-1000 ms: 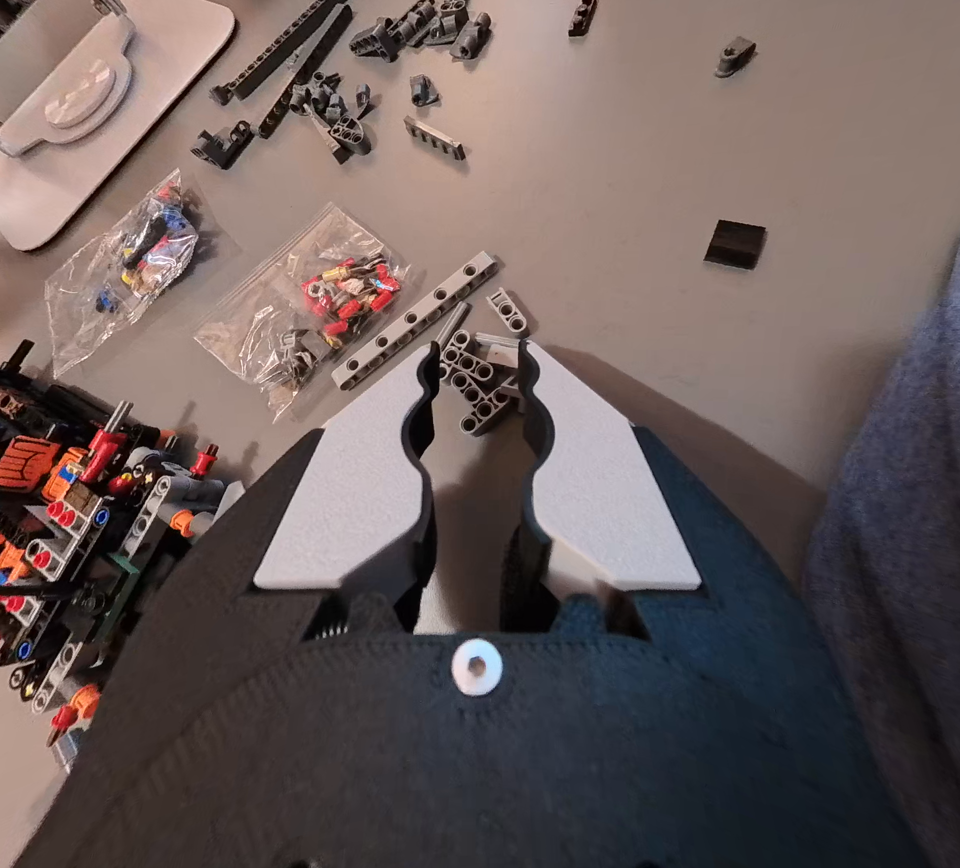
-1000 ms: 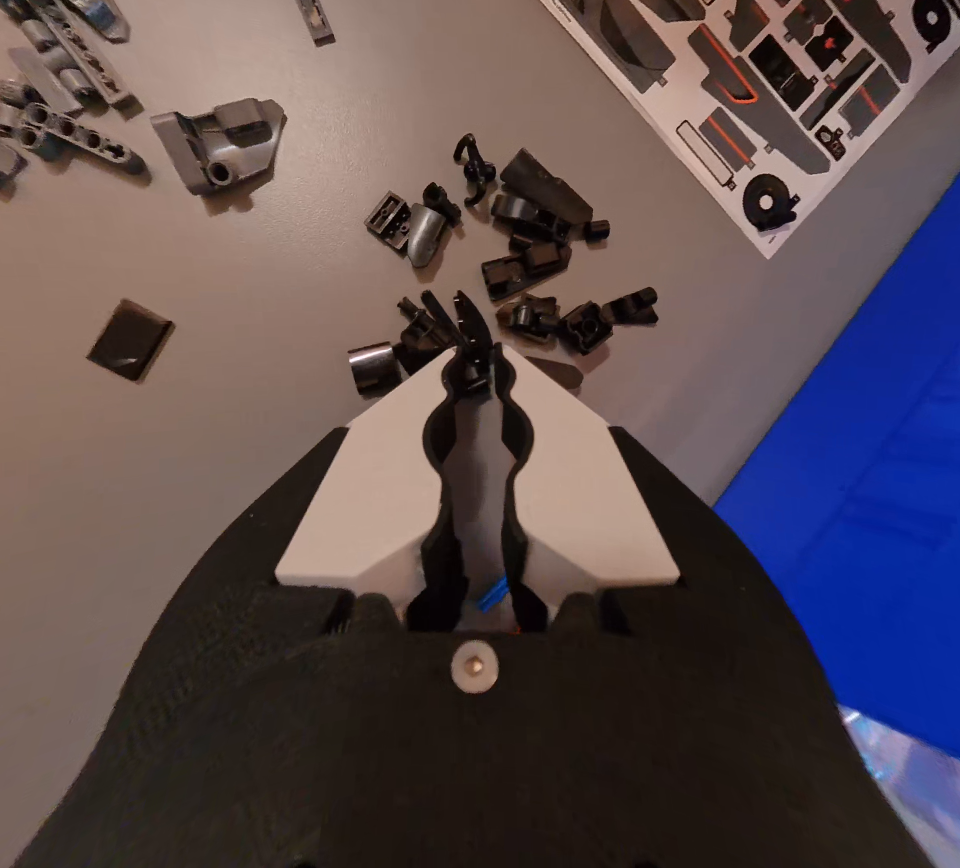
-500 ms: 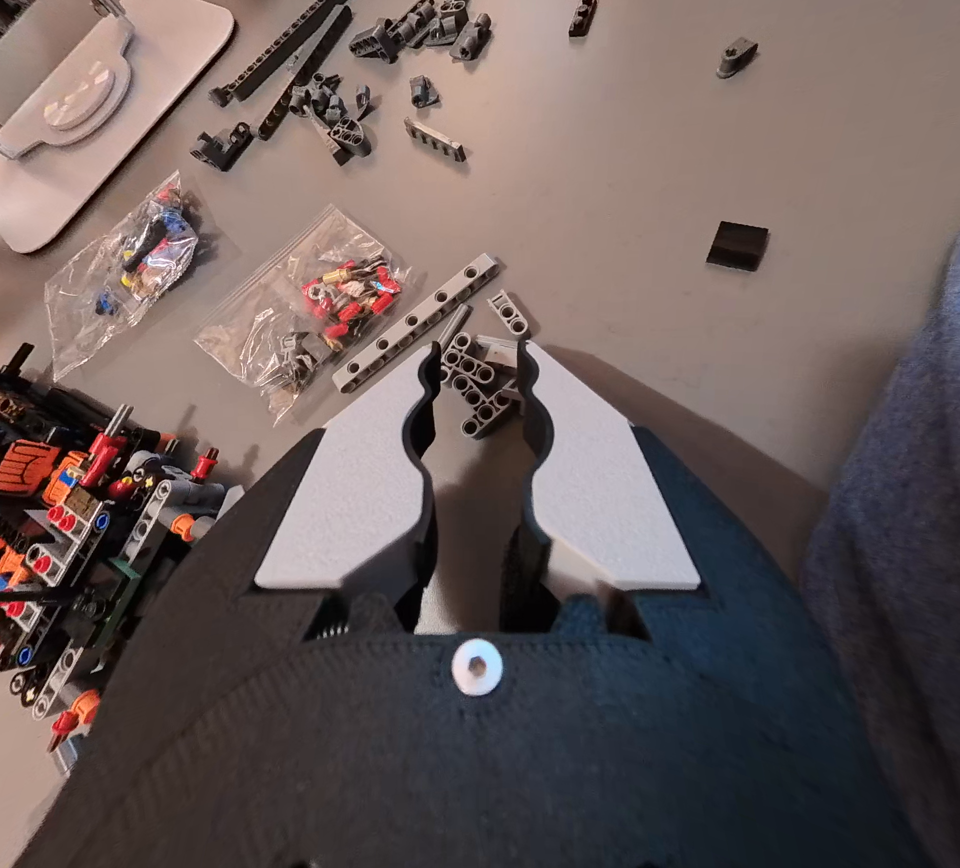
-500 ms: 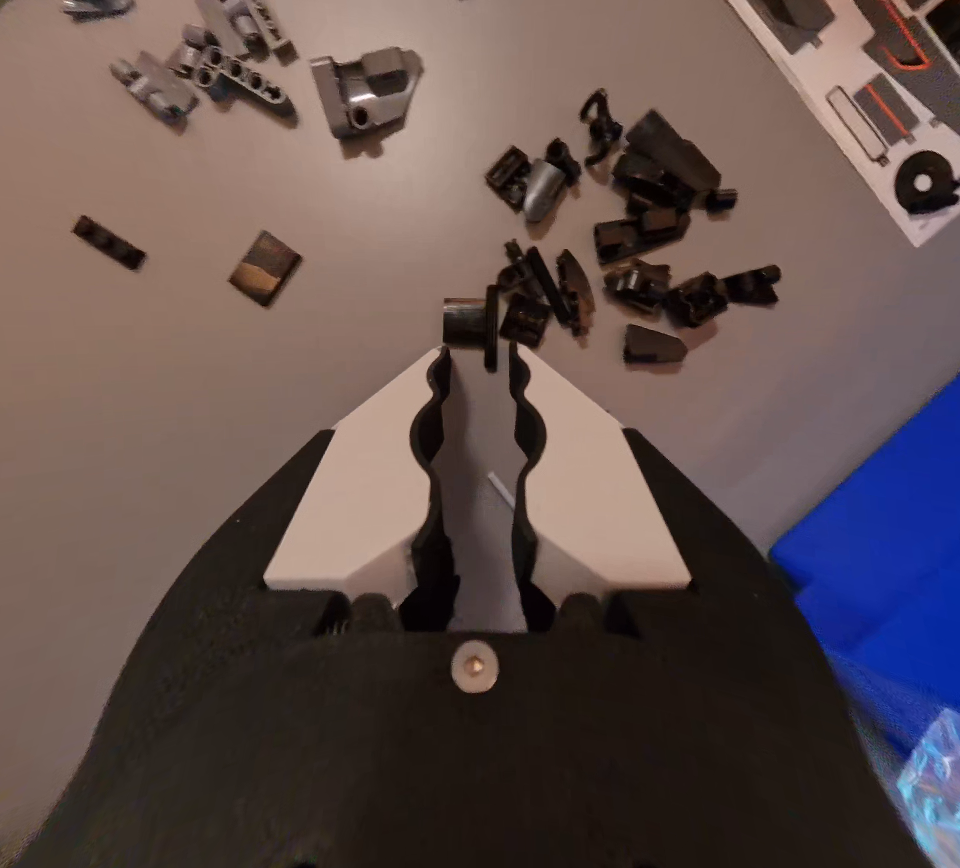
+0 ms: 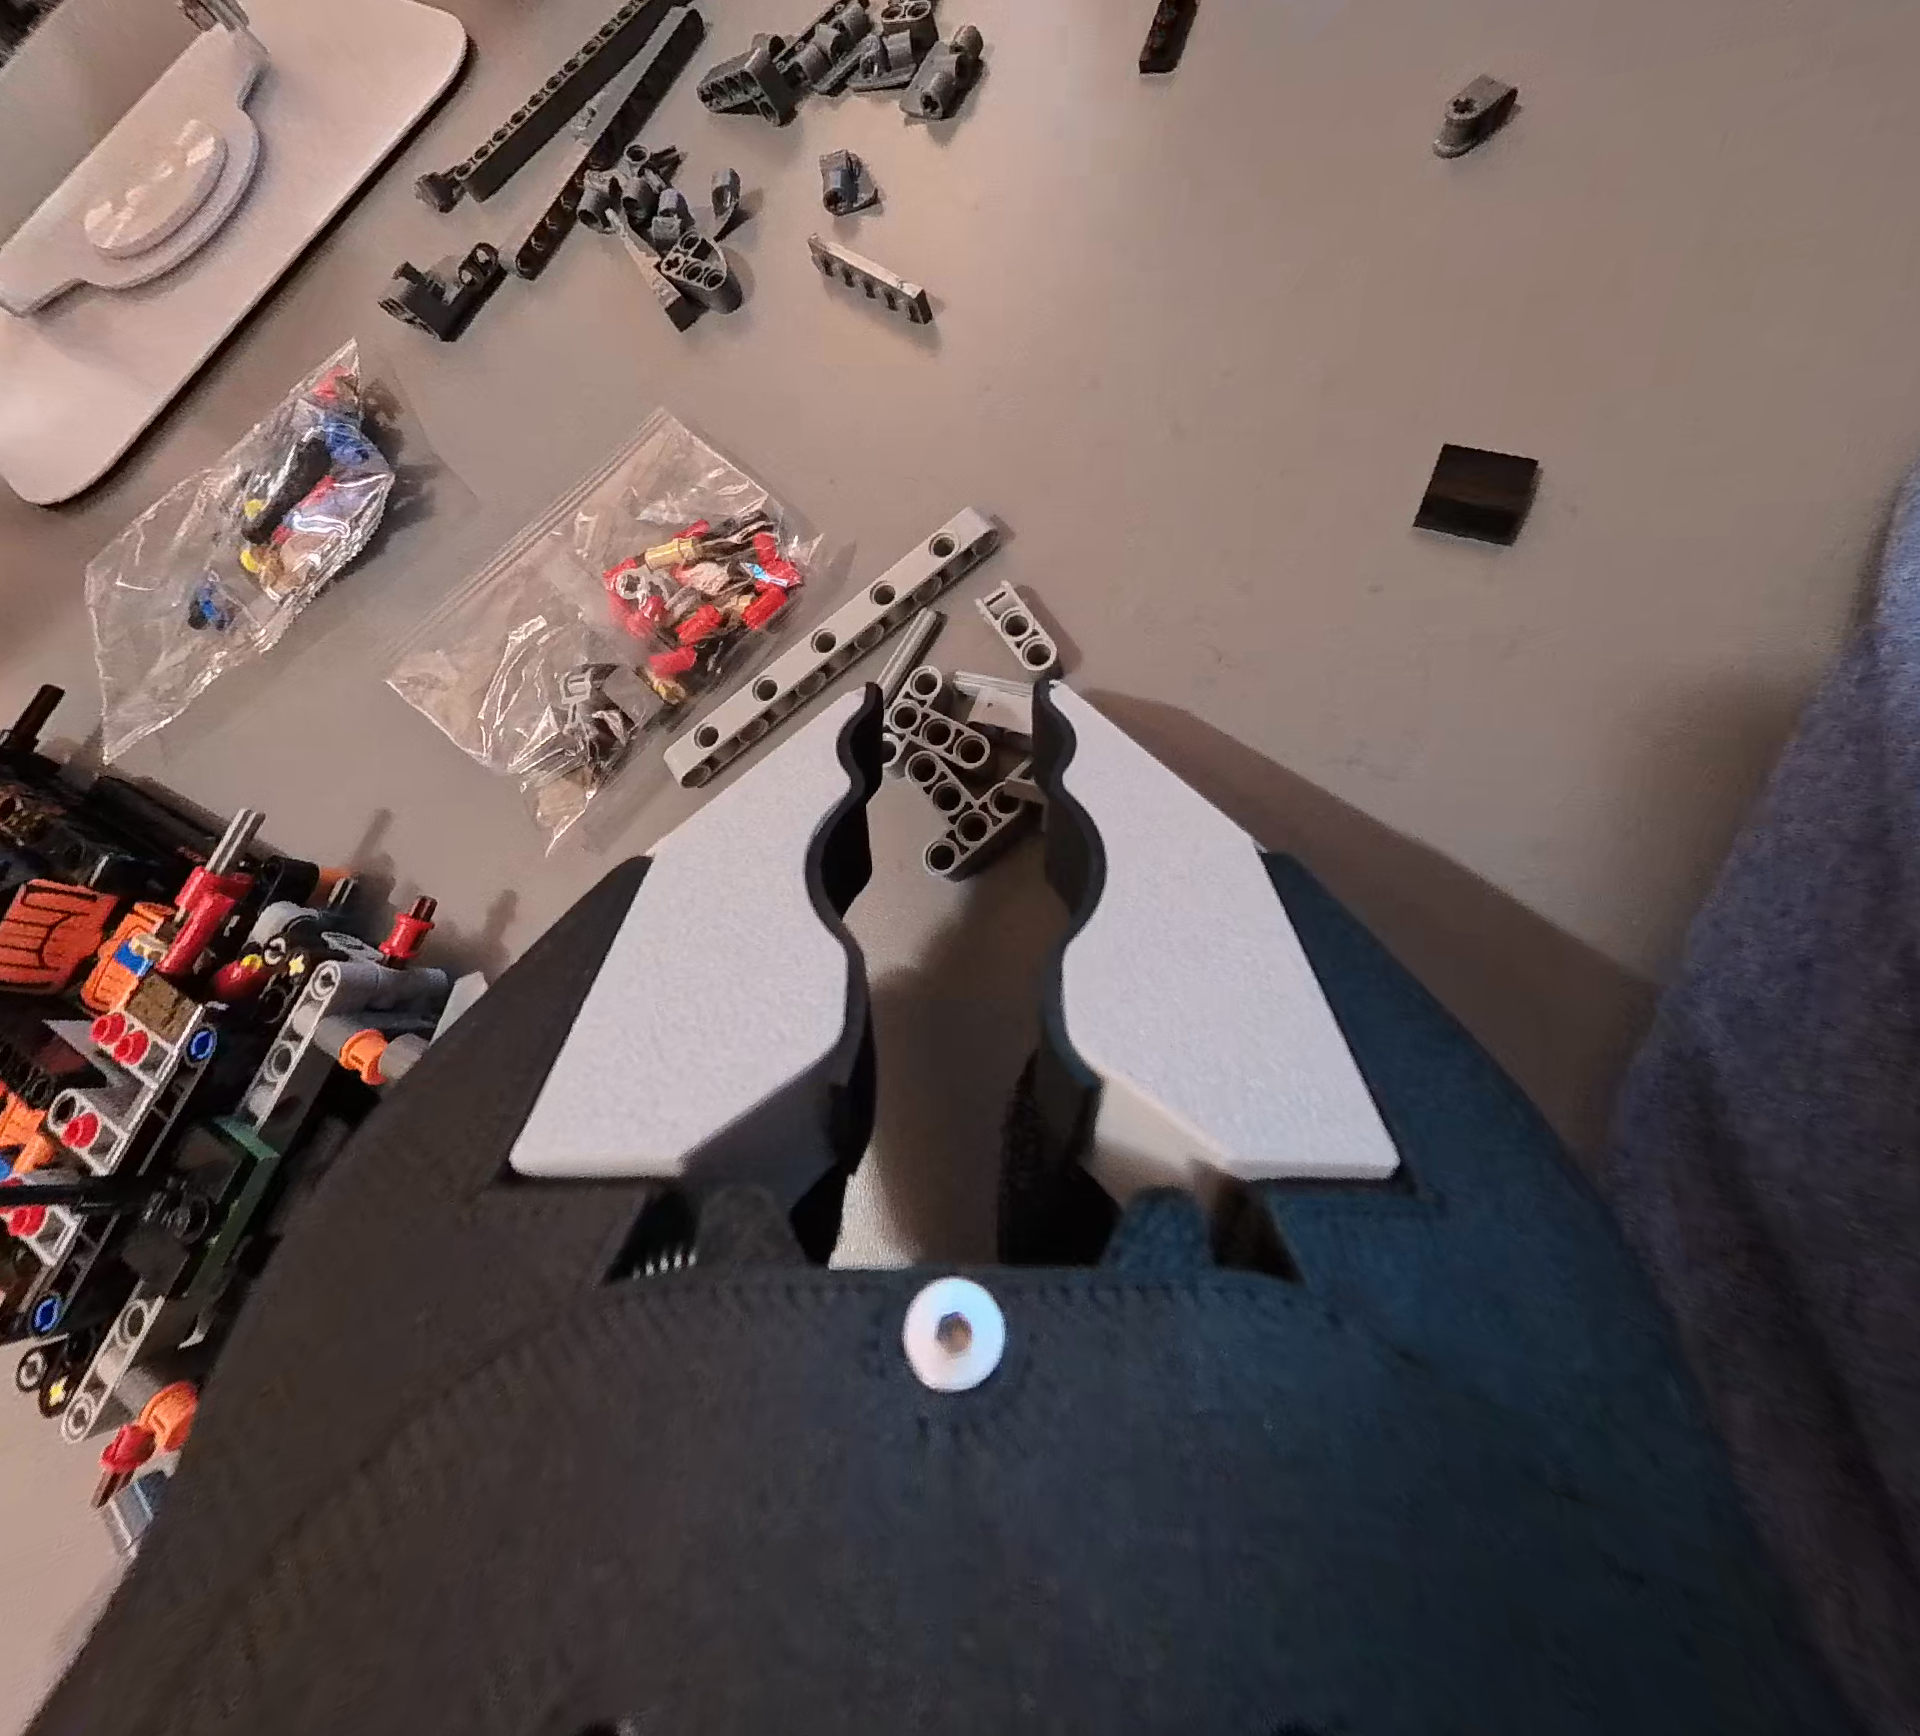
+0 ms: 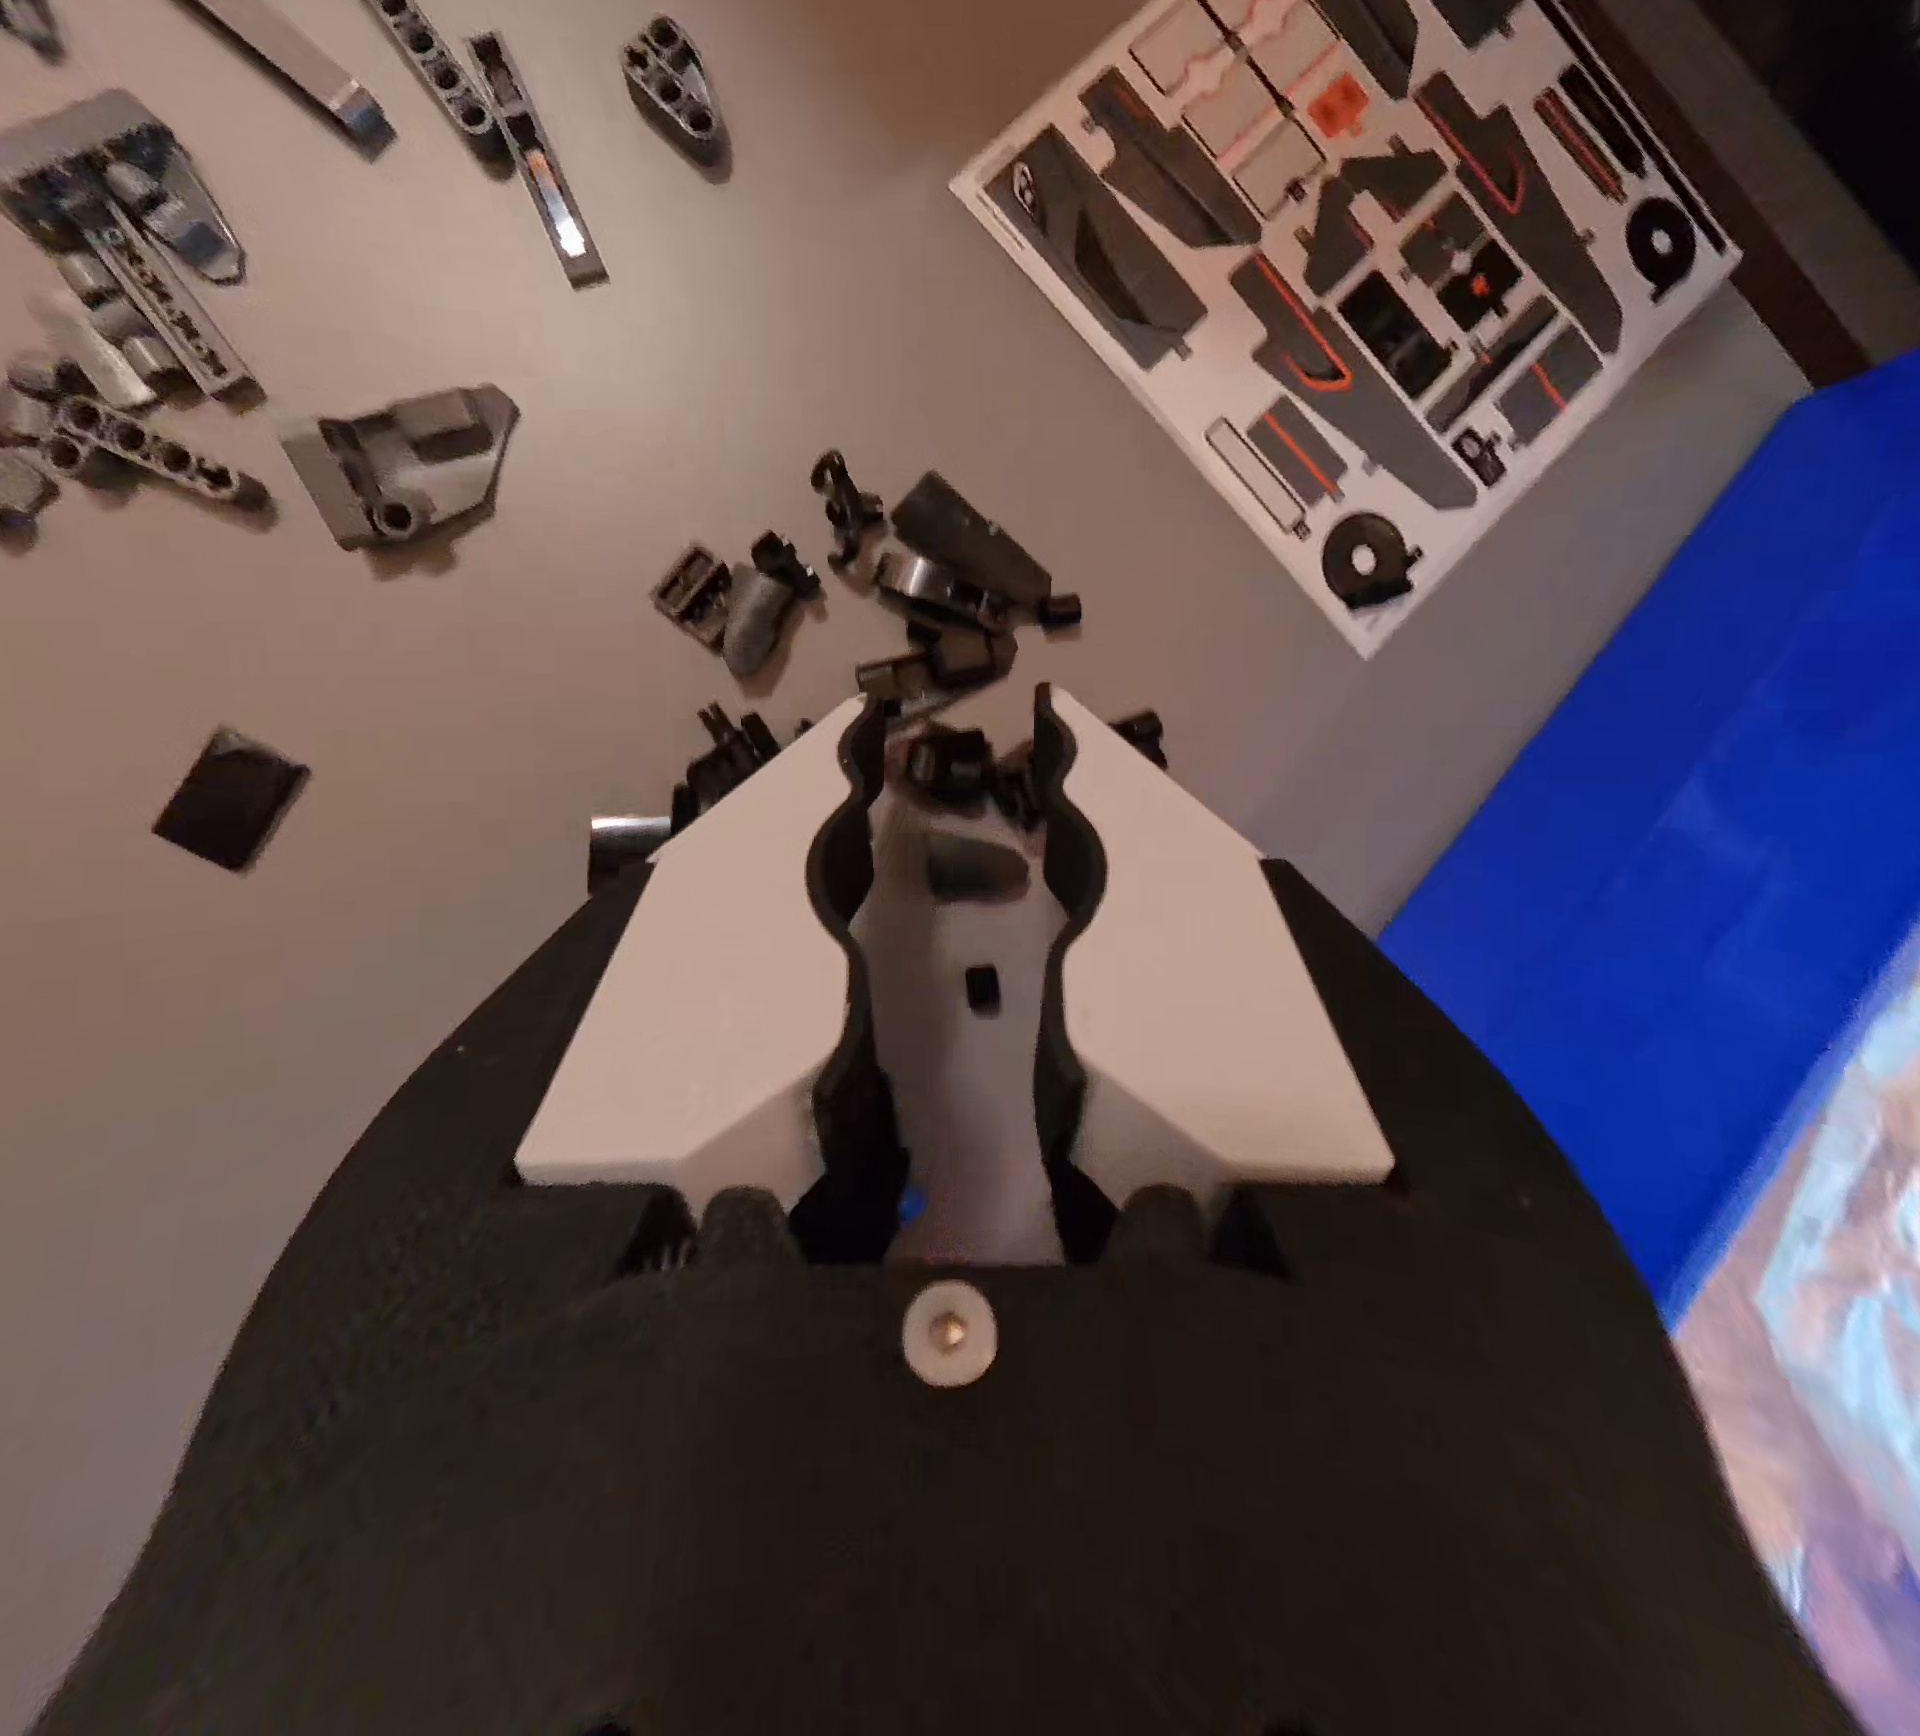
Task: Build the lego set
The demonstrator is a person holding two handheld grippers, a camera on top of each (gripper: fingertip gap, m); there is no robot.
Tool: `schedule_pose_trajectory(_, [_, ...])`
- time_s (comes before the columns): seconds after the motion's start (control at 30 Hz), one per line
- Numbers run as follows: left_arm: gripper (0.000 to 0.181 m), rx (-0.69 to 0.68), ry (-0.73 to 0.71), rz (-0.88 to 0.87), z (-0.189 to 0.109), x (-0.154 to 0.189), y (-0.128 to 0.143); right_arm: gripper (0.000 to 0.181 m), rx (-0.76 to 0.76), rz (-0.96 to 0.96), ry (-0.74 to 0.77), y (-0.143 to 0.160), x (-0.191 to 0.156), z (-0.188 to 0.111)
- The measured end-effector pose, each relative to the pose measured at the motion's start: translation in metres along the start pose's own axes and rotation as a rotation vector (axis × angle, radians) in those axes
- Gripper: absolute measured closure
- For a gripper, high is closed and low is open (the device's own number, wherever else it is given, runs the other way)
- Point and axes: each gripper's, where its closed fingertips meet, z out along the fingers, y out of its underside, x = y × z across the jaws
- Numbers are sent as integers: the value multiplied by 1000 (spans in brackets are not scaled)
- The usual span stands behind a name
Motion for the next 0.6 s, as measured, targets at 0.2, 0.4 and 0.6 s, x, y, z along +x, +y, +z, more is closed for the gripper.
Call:
schedule_pose_trajectory(0.2, [155, -1, -1, -7, 0, -1, 0, 144, -77, 17, -58, -10, 3, 27])
schedule_pose_trajectory(0.4, [155, -2, 3, -11, 0, -2, 1, 143, -84, -34, -88, -16, 5, 45])
schedule_pose_trajectory(0.6, [155, -3, -4, -12, 0, -3, 1, 165, -81, -24, -174, -18, -3, 48])
